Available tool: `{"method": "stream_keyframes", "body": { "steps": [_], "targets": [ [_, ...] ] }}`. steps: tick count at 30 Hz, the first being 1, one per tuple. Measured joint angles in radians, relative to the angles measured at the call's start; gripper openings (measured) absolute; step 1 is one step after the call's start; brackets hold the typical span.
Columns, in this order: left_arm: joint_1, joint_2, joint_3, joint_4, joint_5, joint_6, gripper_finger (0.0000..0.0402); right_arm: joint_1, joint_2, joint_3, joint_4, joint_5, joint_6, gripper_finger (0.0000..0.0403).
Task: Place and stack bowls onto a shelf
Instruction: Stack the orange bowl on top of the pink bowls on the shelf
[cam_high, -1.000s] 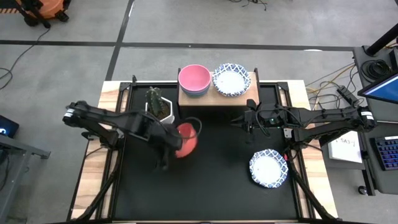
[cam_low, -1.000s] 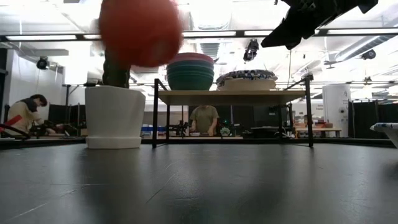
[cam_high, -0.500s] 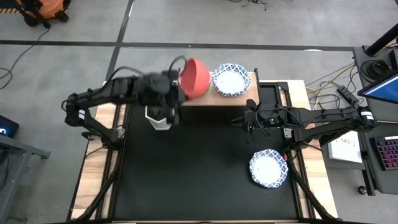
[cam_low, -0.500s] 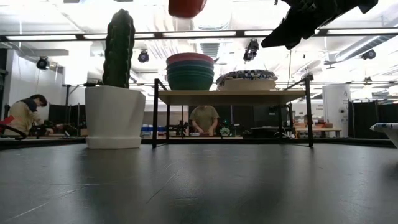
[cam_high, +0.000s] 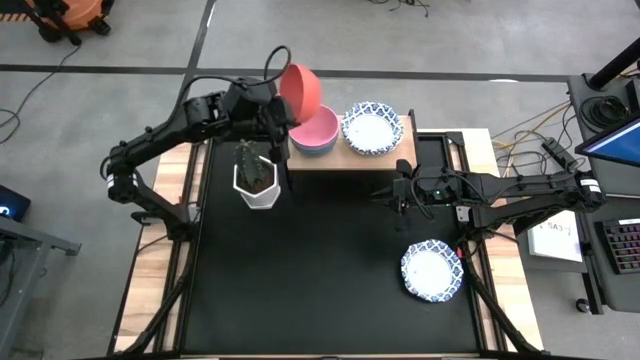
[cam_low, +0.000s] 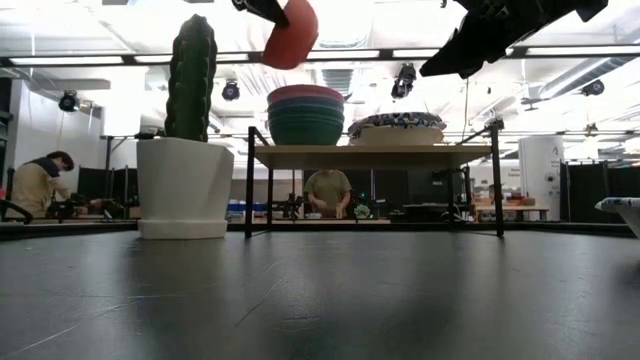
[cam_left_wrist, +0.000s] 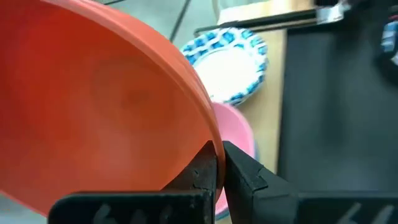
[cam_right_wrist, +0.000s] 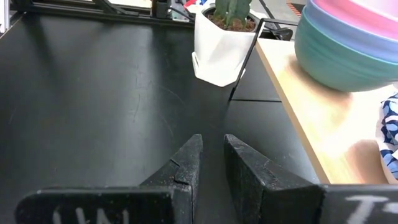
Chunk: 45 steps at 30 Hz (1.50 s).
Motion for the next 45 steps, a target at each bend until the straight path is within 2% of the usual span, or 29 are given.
{"method": "stream_keyframes", "body": {
  "steps": [9, 20, 35, 45],
  "targets": [
    [0.0, 0.061, 0.0, -0.009, 0.026, -0.035, 0.0, 0.0, 0.0, 0.0, -0.001, 0.0, 0.001, 0.0057],
    [0.0, 0.135, 0.0, -0.048, 0.011, -0.051, 0.0001, 0.0, 0.0, 0.0, -0.007, 0.0, 0.001, 0.0057],
    [-0.001, 0.147, 0.003, -0.048, 0.009, -0.06, 0.0047, 0.0, 0.0, 0.0, -0.007, 0.0, 0.013, 0.0057],
    [-0.008, 0.143, 0.099, -0.019, 0.03, -0.106, 0.0068, 0.0, 0.0, 0.0, -0.008, 0.0, 0.013, 0.0057]
  ]
}}
